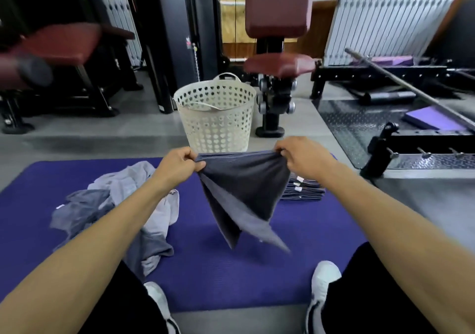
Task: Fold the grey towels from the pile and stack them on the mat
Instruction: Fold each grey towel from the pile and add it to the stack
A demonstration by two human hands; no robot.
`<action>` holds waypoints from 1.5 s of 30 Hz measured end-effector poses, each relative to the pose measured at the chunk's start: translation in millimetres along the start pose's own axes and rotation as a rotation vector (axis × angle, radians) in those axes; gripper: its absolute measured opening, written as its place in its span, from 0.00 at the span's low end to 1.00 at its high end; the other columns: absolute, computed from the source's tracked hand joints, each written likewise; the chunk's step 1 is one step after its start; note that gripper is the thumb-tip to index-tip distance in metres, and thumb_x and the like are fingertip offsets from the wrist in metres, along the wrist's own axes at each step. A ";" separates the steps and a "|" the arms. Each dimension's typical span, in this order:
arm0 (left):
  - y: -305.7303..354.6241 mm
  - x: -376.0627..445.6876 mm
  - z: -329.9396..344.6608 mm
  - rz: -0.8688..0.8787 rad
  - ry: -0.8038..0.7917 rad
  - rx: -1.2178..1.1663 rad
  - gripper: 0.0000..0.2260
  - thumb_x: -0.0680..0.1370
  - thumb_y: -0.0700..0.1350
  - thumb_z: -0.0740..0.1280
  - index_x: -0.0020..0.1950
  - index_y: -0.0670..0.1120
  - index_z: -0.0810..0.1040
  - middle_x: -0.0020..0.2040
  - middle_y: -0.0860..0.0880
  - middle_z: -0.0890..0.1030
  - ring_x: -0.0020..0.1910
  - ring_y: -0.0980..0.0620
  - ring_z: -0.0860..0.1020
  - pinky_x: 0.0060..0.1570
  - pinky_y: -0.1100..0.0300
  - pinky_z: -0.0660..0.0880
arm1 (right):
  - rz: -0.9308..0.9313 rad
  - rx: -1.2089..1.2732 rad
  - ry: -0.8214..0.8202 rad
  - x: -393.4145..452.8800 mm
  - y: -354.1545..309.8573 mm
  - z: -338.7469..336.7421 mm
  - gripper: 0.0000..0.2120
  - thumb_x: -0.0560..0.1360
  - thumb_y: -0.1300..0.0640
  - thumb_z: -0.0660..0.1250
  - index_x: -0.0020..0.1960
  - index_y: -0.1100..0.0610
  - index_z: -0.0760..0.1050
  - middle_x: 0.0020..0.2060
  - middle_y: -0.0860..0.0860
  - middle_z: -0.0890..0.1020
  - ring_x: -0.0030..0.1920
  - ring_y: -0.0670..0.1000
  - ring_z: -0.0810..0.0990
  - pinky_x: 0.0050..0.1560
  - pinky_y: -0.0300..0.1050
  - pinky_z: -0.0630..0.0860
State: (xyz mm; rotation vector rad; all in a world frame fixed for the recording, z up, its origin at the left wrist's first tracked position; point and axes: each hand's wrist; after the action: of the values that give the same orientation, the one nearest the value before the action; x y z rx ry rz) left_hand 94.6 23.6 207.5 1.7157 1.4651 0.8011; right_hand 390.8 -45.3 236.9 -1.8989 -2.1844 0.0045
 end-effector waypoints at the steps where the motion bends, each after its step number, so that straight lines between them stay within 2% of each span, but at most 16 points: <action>1: -1.0 4.1 -1.0 -0.001 -0.014 -0.002 0.09 0.75 0.39 0.72 0.38 0.45 0.75 0.31 0.52 0.75 0.33 0.53 0.71 0.39 0.60 0.69 | -0.001 0.016 0.011 2.7 -2.2 0.3 0.10 0.78 0.62 0.59 0.56 0.55 0.76 0.54 0.56 0.80 0.53 0.60 0.77 0.52 0.56 0.76; 4: -7.6 13.5 -3.9 0.004 -0.066 -0.029 0.06 0.75 0.38 0.72 0.42 0.46 0.78 0.29 0.54 0.79 0.36 0.52 0.74 0.45 0.58 0.71 | -0.021 0.105 0.017 4.0 -5.5 7.7 0.08 0.78 0.64 0.59 0.51 0.57 0.75 0.49 0.55 0.79 0.49 0.60 0.77 0.49 0.55 0.76; 7: -13.2 12.3 -2.1 0.019 -0.164 -0.035 0.06 0.76 0.38 0.72 0.45 0.50 0.82 0.31 0.56 0.82 0.33 0.62 0.77 0.41 0.67 0.75 | -0.023 0.115 -0.058 -0.5 3.7 23.9 0.07 0.78 0.65 0.57 0.47 0.55 0.71 0.45 0.52 0.77 0.45 0.56 0.75 0.43 0.49 0.70; 9: -20.9 15.3 3.5 0.020 -0.193 -0.059 0.08 0.76 0.40 0.72 0.42 0.53 0.84 0.39 0.51 0.84 0.41 0.59 0.79 0.48 0.61 0.77 | 0.003 0.130 -0.094 -5.6 11.9 35.0 0.09 0.78 0.65 0.56 0.44 0.54 0.69 0.41 0.50 0.75 0.41 0.52 0.72 0.37 0.41 0.63; 11: -25.9 19.2 10.4 0.028 -0.197 -0.093 0.07 0.76 0.41 0.73 0.42 0.53 0.85 0.43 0.47 0.84 0.45 0.55 0.79 0.52 0.56 0.78 | 0.042 0.157 -0.141 -6.4 17.9 41.0 0.10 0.78 0.66 0.55 0.42 0.55 0.70 0.38 0.49 0.75 0.39 0.51 0.71 0.33 0.36 0.62; 15: -29.8 31.2 17.9 -0.008 -0.124 -0.172 0.06 0.76 0.38 0.72 0.42 0.48 0.81 0.38 0.50 0.81 0.44 0.54 0.78 0.55 0.54 0.77 | 0.024 0.204 -0.139 -2.4 22.8 47.4 0.08 0.76 0.60 0.61 0.39 0.56 0.70 0.36 0.51 0.77 0.39 0.53 0.74 0.35 0.39 0.67; 17: -32.5 34.9 18.7 -0.016 -0.160 -0.204 0.07 0.76 0.36 0.71 0.43 0.46 0.76 0.34 0.50 0.80 0.42 0.51 0.77 0.55 0.50 0.76 | -0.025 0.195 -0.121 -2.8 24.1 49.0 0.10 0.76 0.54 0.67 0.39 0.55 0.70 0.35 0.49 0.76 0.38 0.48 0.73 0.36 0.36 0.66; 21: -30.3 30.3 23.0 0.168 -0.225 0.061 0.16 0.77 0.36 0.70 0.59 0.54 0.75 0.38 0.46 0.76 0.33 0.52 0.72 0.39 0.67 0.71 | -0.071 0.162 -0.127 -4.9 28.7 51.7 0.14 0.76 0.53 0.70 0.37 0.50 0.66 0.34 0.47 0.75 0.37 0.48 0.72 0.36 0.35 0.64; 23: -25.6 26.2 25.2 0.307 -0.227 0.263 0.20 0.77 0.38 0.70 0.63 0.58 0.76 0.43 0.51 0.78 0.37 0.54 0.77 0.46 0.65 0.74 | -0.052 0.188 -0.104 -6.8 33.6 52.7 0.13 0.76 0.54 0.70 0.37 0.51 0.67 0.34 0.47 0.75 0.37 0.50 0.72 0.38 0.40 0.66; 26: -24.1 21.7 29.3 0.416 -0.213 0.394 0.11 0.75 0.38 0.72 0.55 0.51 0.83 0.46 0.53 0.84 0.45 0.55 0.81 0.53 0.56 0.77 | -0.031 0.226 -0.073 -11.5 39.3 52.2 0.12 0.76 0.56 0.70 0.38 0.52 0.68 0.33 0.45 0.73 0.36 0.49 0.71 0.38 0.42 0.66; 30: -22.1 21.5 34.2 0.401 -0.119 0.355 0.04 0.74 0.39 0.73 0.48 0.46 0.85 0.41 0.51 0.85 0.43 0.51 0.82 0.51 0.52 0.78 | -0.007 0.266 0.010 -16.5 42.9 47.5 0.12 0.74 0.58 0.72 0.38 0.55 0.69 0.32 0.48 0.74 0.36 0.51 0.71 0.35 0.35 0.64; 32: -22.1 23.4 34.3 0.398 -0.091 0.352 0.03 0.75 0.40 0.73 0.47 0.45 0.85 0.41 0.49 0.85 0.43 0.49 0.82 0.51 0.51 0.78 | 0.008 0.285 0.037 -18.5 44.2 46.3 0.12 0.74 0.57 0.72 0.38 0.56 0.70 0.33 0.51 0.76 0.37 0.53 0.73 0.37 0.38 0.67; 36: -24.9 21.7 32.6 0.476 -0.118 0.475 0.03 0.76 0.45 0.71 0.47 0.48 0.84 0.39 0.52 0.83 0.40 0.52 0.79 0.46 0.51 0.77 | 0.031 0.335 0.052 -22.8 48.1 45.3 0.10 0.73 0.57 0.73 0.38 0.55 0.72 0.36 0.51 0.78 0.40 0.53 0.76 0.43 0.47 0.73; 41: -24.3 16.8 32.0 0.559 -0.139 0.557 0.13 0.74 0.56 0.63 0.44 0.49 0.82 0.38 0.54 0.80 0.39 0.51 0.77 0.42 0.49 0.76 | 0.032 0.389 0.106 -27.3 50.2 41.5 0.11 0.72 0.59 0.74 0.38 0.52 0.72 0.41 0.50 0.79 0.44 0.52 0.77 0.45 0.39 0.72; 43: -24.7 15.5 32.1 0.577 -0.126 0.555 0.14 0.74 0.56 0.63 0.44 0.49 0.82 0.37 0.53 0.81 0.38 0.51 0.77 0.41 0.49 0.77 | 0.038 0.404 0.112 -29.6 49.9 39.8 0.13 0.71 0.60 0.75 0.37 0.50 0.71 0.46 0.52 0.79 0.47 0.52 0.78 0.47 0.37 0.73; 45: -24.3 13.8 32.5 0.591 -0.108 0.537 0.10 0.75 0.53 0.67 0.43 0.47 0.83 0.36 0.53 0.81 0.37 0.51 0.77 0.40 0.50 0.77 | 0.063 0.405 0.114 -31.3 49.6 38.4 0.11 0.71 0.60 0.75 0.38 0.55 0.73 0.49 0.54 0.80 0.49 0.52 0.78 0.48 0.41 0.75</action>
State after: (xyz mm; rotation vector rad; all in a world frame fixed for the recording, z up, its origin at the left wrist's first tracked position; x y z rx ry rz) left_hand 110.9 34.9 169.5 2.6266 1.1645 0.6127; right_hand 435.9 -62.2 185.9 -1.6912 -1.8759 0.3163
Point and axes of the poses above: each hand's wrist, its own x-axis towards the middle knuckle, its own z-axis out of the palm, y = z × x
